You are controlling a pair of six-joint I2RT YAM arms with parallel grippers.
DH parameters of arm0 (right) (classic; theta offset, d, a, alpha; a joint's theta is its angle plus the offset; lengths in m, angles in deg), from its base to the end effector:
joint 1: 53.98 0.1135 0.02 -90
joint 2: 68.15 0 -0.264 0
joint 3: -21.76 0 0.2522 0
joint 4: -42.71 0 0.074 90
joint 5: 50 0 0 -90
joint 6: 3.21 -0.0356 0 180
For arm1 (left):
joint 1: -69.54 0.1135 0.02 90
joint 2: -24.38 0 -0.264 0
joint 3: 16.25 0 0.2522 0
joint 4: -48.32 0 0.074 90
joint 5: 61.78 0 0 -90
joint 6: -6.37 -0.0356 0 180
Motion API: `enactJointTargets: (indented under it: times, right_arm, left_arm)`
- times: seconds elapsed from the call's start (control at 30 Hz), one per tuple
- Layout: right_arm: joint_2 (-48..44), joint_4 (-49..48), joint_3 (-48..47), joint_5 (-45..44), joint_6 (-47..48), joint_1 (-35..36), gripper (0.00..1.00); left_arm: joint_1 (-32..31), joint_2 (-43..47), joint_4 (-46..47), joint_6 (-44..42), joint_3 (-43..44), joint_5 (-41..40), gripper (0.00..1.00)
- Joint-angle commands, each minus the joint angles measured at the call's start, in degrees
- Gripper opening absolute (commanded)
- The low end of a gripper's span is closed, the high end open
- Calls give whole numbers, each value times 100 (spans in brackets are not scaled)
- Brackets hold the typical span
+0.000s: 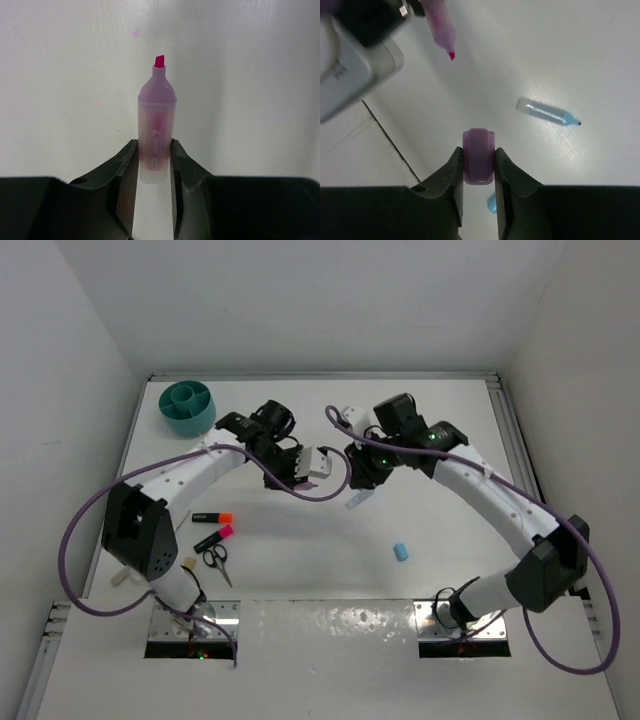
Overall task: Sort the stationery into containers
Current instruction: Pick up the pen from the center of the board, then close the pen cap on the pen.
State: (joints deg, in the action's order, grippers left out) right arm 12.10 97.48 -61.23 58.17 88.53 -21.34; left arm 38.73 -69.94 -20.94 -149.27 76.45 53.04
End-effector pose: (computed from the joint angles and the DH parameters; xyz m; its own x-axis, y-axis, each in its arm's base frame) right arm 0.2412 0.1677 0.3007 -0.6431 -0.4462 -0.6224 -0.6939 0.6834 0.2270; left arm 0.2730 -0.1802 0.2692 0.1964 0.8456 -0.4964 0.9797 -0.1484 0.1348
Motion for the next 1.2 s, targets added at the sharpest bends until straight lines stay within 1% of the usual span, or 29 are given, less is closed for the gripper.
enactJointTargets:
  times: [0.0,0.03,0.07,0.1,0.17,0.27,0.4,0.57,0.63,0.67,0.73,0.77,0.8,0.83,0.87,0.9,0.93,0.97,1.0,1.07,1.1,1.17]
  right_arm:
    - [587,1390,-1169,441,1056,154,0]
    - [763,1566,-1633,459,1196,198,0]
    - [1051,1794,-1803,511,1241,251,0]
    - [1176,1813,-2022,607,1241,312,0]
    - [1396,1848,-2234,652,1215,391,0]
    - [1581,2015,-2367,626,1224,471,0]
    - [1442,1867,-1938,722,1101,462,0]
    - [1125,1375,-1454,942,785,436,0]
    - [915,919,-1234,1039,320,244,0]
    - [827,743,-955,1091,-56,156,0]
    - [545,286,-568,1380,-523,-204,0]
    - [466,180,-469,1530,-917,-328,0]
    - [370,5,-408,1705,-1138,-407,0]
    - [334,-58,-268,2055,-1436,-521,0]
    - [316,-102,-231,2172,-1518,-540,0]
    - [273,-94,-170,2251,-1579,-479,0]
    - [237,-68,-135,2269,-1624,-435,0]
    - [211,-50,-82,2270,-1650,-408,0]
    - [132,-172,49,2278,-1720,-399,0]
    - [88,-470,242,2401,-2080,-399,0]
    - [53,-889,339,2471,-2238,-390,0]
    - [70,-1243,533,2647,-2704,-390,0]
  left_arm:
    - [22,387,-813,658,122,410,0]
    - [-39,441,-778,745,96,418,0]
    - [-74,485,-682,790,61,349,0]
    - [-127,563,-646,825,60,287,0]
    - [-250,617,-488,887,52,50,0]
    - [-233,626,-487,852,95,-117,0]
    - [-198,722,-558,528,70,-22,0]
    - [-259,915,-233,500,-62,14,0]
    - [-277,1012,30,526,-185,-47,0]
    - [-268,1056,162,588,-255,-73,0]
    - [-268,1284,583,728,-571,-153,0]
    - [-268,1407,828,772,-720,-179,0]
    - [-268,1739,1440,808,-1122,-336,0]
    - [-285,1959,1829,773,-1378,-459,0]
    - [-294,2162,2807,712,-1659,-600,0]
    - [-303,2564,3383,528,-2245,-906,0]
    - [-312,2751,4441,405,-2529,-1152,0]
    - [-329,2866,4878,230,-2793,-1224,0]
    - [-356,3093,5265,-199,-3214,-1242,0]
    - [-478,3209,6179,-527,-3489,-1304,0]
    - [-531,3245,6410,-667,-3586,-1339,0]
    - [-724,3201,6910,-1036,-3789,-1566,0]
